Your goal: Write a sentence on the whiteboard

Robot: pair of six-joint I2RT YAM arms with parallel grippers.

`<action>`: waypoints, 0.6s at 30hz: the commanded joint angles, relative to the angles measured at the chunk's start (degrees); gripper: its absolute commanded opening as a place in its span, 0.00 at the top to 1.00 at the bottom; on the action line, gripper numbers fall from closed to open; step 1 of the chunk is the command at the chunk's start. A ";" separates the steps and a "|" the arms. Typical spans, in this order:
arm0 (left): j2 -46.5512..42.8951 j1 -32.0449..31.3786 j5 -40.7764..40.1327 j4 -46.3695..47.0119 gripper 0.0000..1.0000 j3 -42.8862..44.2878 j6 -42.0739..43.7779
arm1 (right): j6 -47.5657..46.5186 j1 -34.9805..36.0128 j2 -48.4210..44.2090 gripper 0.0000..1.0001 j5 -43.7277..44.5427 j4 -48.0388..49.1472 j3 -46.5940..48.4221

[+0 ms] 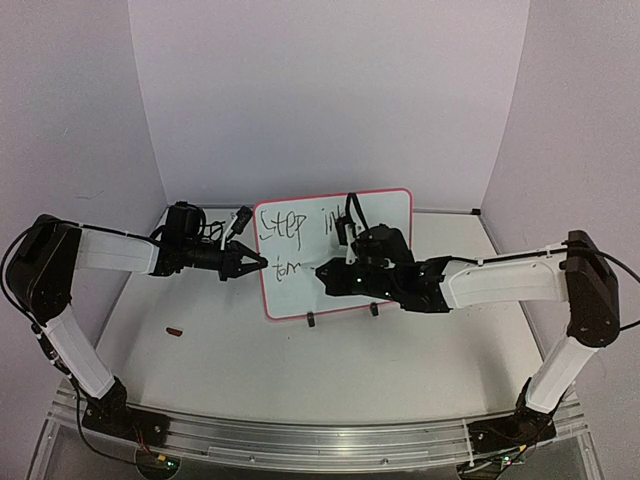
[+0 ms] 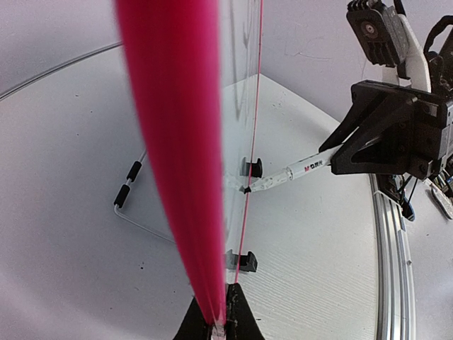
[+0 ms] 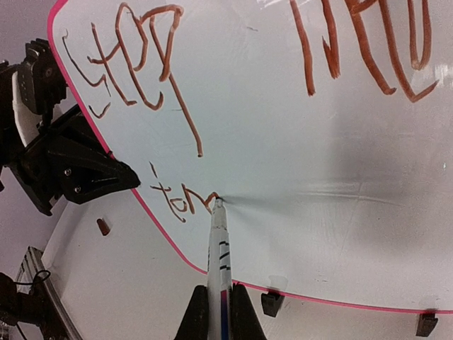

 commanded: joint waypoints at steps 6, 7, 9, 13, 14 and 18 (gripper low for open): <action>1.35 -0.29 -7.26 -3.79 1.00 -0.02 2.85 | 1.78 -0.40 -0.07 1.00 0.23 0.43 -1.33; 1.36 -0.28 -7.26 -3.78 1.00 -0.02 2.87 | 1.87 -0.44 -0.06 1.00 0.18 0.39 -1.52; 1.39 -0.28 -7.27 -3.70 1.00 -0.04 2.85 | 1.95 -0.40 -0.18 1.00 0.09 0.42 -1.82; 1.36 -0.34 -7.35 -3.62 1.00 -0.13 2.85 | 1.47 -0.42 -1.09 1.00 -0.67 0.60 -1.94; 1.36 -0.34 -7.40 -3.58 1.00 -0.17 2.86 | 1.15 -0.39 -1.51 1.00 -1.27 0.86 -1.88; 1.50 -0.30 -7.54 -3.52 1.00 -0.20 2.82 | -0.01 -0.40 -3.39 1.00 -4.33 1.02 -1.38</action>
